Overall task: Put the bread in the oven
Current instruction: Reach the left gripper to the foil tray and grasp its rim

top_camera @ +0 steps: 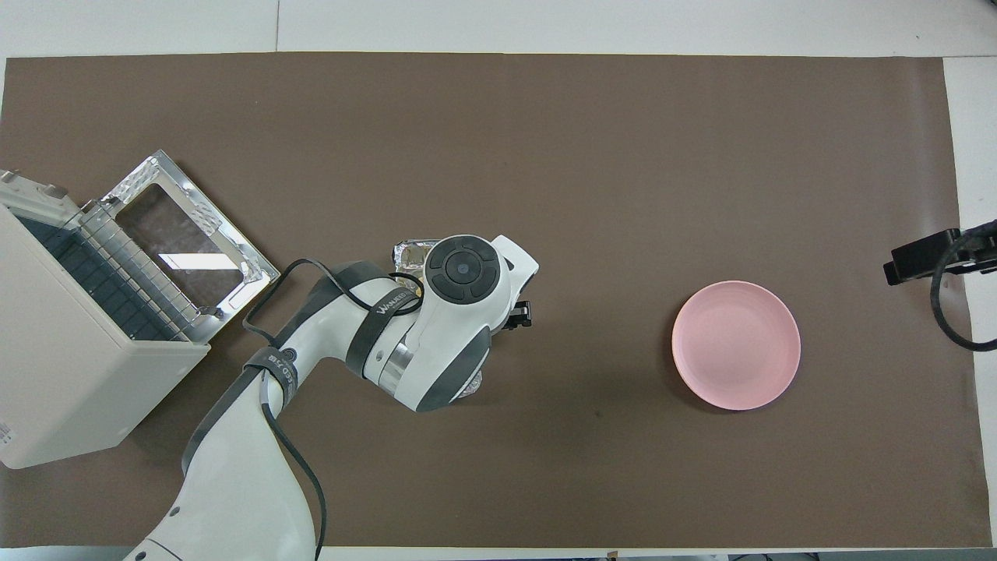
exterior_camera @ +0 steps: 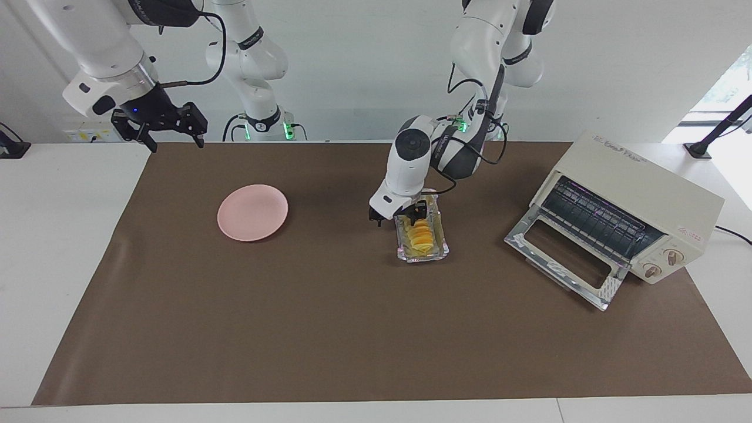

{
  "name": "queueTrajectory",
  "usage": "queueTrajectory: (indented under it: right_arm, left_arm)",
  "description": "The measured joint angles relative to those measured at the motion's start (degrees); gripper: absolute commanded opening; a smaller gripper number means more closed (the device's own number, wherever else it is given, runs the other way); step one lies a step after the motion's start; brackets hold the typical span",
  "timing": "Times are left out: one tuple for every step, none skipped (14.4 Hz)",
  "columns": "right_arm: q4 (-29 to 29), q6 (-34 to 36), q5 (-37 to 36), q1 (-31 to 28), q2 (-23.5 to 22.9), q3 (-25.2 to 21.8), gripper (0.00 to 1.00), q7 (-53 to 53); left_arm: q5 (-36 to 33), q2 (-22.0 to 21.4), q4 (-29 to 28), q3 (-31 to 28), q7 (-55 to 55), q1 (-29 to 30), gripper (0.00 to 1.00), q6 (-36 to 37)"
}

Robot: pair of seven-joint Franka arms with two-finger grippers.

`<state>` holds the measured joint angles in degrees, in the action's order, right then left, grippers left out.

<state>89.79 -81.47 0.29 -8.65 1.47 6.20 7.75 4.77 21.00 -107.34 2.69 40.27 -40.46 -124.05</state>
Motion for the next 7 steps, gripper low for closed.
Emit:
queueTrajectory:
  right_arm:
    - [0.02,0.02,0.00,-0.02,0.00,0.00,1.00,0.00]
    - [0.02,0.02,0.00,-0.02,0.00,-0.01,1.00,0.00]
    - [0.02,0.02,0.00,-0.02,0.00,-0.01,1.00,0.00]
    - [0.02,0.02,0.00,-0.02,0.00,-0.01,1.00,0.00]
    - [0.03,0.02,0.00,-0.02,0.00,-0.01,1.00,0.00]
    - [0.03,0.02,0.00,-0.02,0.00,-0.01,1.00,0.00]
    - [0.03,0.02,0.00,-0.02,0.00,-0.01,1.00,0.00]
  left_arm:
    - [0.00,-0.06,-0.45,-0.03,1.28,-0.37,0.00,0.00]
    - [0.00,-0.11,-0.70,-0.06,1.96,-0.42,0.00,0.00]
    - [0.00,-0.17,-0.91,-0.26,2.58,-0.41,0.00,0.08]
    - [0.00,-0.17,-1.13,-0.52,3.14,-0.40,0.00,0.27]
    - [0.00,-0.17,-1.30,-0.81,3.56,-0.37,0.00,0.72]
    - [0.00,-0.18,-1.32,-1.14,3.76,-0.33,0.00,1.46]
    - [0.00,-0.24,-1.26,-1.46,3.89,-0.24,0.00,2.28]
